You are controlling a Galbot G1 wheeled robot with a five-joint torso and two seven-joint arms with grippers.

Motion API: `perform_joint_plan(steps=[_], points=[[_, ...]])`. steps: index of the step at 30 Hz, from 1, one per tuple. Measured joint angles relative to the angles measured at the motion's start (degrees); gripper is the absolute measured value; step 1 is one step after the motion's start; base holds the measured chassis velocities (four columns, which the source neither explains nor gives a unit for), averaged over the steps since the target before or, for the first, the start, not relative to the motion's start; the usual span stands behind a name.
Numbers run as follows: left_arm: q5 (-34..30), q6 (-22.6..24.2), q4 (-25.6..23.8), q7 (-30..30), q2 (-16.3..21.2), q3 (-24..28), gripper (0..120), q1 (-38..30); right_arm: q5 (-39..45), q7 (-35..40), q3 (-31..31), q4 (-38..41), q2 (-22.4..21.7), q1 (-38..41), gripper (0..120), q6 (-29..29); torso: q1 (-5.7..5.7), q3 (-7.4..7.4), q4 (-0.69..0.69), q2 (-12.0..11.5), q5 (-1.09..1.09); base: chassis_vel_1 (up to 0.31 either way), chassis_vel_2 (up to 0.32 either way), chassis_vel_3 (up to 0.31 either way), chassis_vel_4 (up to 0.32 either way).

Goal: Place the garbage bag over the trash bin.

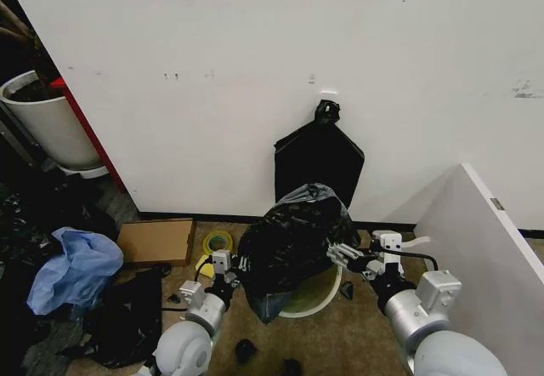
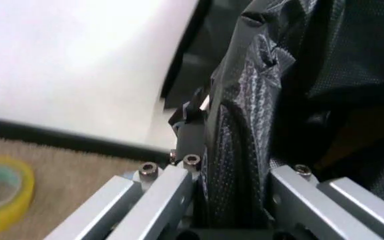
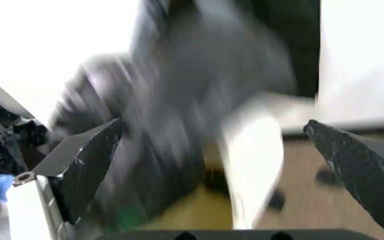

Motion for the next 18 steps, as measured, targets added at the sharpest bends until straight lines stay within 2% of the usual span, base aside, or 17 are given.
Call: perform_joint_plan(steps=[4,9,16,18], points=[[-1.12,-0.50,-0.73,-1.12,-1.36,-0.43,1,-0.54,1.61,0.47,-1.82,-0.08,2.16,-3.30,100,-0.01,0.00,0.00,0.00,0.00,0.00,0.000,0.000,0.000,0.000],[-1.05,-0.51,-0.79,-1.05,-1.84,-0.21,1,-0.53,1.81,-0.43,-3.03,-0.16,3.62,-3.83,100,0.10,0.00,0.00,0.00,0.00,0.00,0.000,0.000,0.000,0.000],[-0.80,-0.44,-0.53,-0.81,-2.04,-0.06,1,-0.52,2.62,-3.59,-4.28,-0.25,5.15,-3.56,100,2.72,0.00,0.00,0.00,0.00,0.00,0.000,0.000,0.000,0.000],[-0.66,-0.22,0.00,-0.77,-2.04,-0.14,0,-0.92,2.33,-6.87,-5.74,-0.27,5.59,-3.74,100,5.45,0.00,0.00,0.01,0.00,0.00,0.000,0.000,0.000,0.000]])
